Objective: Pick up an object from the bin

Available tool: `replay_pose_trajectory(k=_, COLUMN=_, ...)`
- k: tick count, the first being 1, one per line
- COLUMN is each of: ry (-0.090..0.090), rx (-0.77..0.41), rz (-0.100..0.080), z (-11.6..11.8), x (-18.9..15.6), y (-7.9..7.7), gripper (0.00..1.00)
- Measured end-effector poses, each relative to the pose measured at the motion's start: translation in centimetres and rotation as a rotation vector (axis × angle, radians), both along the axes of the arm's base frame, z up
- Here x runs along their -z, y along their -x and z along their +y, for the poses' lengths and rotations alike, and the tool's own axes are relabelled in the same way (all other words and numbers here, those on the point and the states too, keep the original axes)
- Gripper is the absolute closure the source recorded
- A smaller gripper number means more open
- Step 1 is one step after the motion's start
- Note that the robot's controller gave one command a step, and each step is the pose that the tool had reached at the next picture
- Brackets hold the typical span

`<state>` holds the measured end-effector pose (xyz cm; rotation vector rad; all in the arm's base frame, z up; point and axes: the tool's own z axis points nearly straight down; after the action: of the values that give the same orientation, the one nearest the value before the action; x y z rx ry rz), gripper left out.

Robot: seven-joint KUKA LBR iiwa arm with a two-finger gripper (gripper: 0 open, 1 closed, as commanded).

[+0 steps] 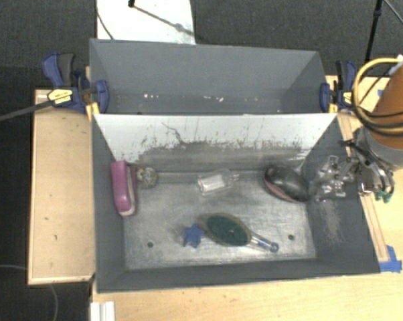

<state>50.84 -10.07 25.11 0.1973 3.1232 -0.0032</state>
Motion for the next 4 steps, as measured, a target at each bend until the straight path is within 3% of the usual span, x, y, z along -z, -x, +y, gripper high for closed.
replay_pose_trajectory(k=1, ry=-0.002, rx=0.0, rz=0.009, z=0.0, x=0.4, y=0.2, gripper=0.0)
replay_pose_trajectory(k=2, ry=-0.003, rx=0.056, rz=0.009, z=-0.8, x=5.9, y=-6.2, gripper=0.0)
replay_pose_trajectory(k=3, ry=-0.005, rx=0.148, rz=0.013, z=-1.5, x=16.9, y=-6.3, gripper=0.0)
replay_pose_trajectory(k=4, ry=-0.003, rx=0.145, rz=0.007, z=-1.6, x=16.5, y=-6.4, gripper=1.0)
